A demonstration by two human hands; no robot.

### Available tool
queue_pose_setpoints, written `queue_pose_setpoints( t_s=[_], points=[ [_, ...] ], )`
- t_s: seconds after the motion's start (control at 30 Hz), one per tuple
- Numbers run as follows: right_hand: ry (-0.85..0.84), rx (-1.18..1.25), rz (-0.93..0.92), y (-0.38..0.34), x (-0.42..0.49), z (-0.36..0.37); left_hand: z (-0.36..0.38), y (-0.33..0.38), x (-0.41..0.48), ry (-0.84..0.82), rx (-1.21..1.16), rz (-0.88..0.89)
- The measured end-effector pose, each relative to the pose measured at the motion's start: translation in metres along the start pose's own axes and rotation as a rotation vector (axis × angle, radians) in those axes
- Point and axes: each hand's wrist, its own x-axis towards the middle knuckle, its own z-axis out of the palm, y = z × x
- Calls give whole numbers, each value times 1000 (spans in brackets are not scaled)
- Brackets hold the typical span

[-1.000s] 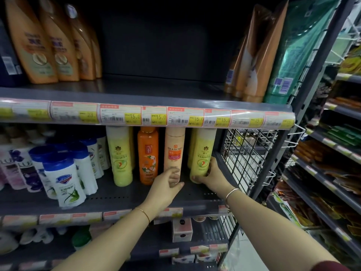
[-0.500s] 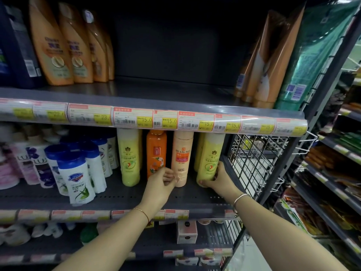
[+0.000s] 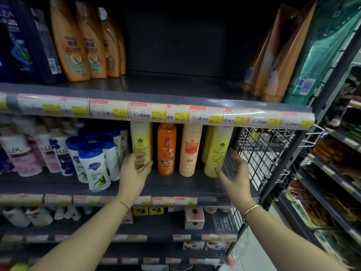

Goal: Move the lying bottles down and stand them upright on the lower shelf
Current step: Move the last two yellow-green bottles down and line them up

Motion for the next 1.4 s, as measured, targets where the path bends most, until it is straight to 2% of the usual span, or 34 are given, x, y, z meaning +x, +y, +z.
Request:
queue_pose_setpoints(
  t_s=[0.07, 0.17, 0.33, 0.43, 0.6, 0.67, 1.17, 1.4],
  points=[
    [-11, 13, -97, -11, -11, 13, -3, -8, 0, 23, 37, 38],
    [-128, -3, -190, -34, -26, 41, -4, -12, -5, 67, 64, 27],
    [-256, 97, -81, -73, -43, 90, -4, -23, 2, -66, 17, -62],
    [-230, 118, -4, -90, -44, 111, -7, -21, 13, -76, 32, -92],
    [-195, 0, 236, -96, -46, 137, -8, -23, 24, -167, 1, -124],
    [-207, -9, 280, -96, -46, 143, -10, -27, 25, -193, -2, -139],
    [-130, -8, 283, -87, -29, 161, -20, -45, 40, -285, 27, -124],
    [-159, 11, 304, -88, -28, 158, -19, -41, 37, -282, 59, -133]
  ],
)
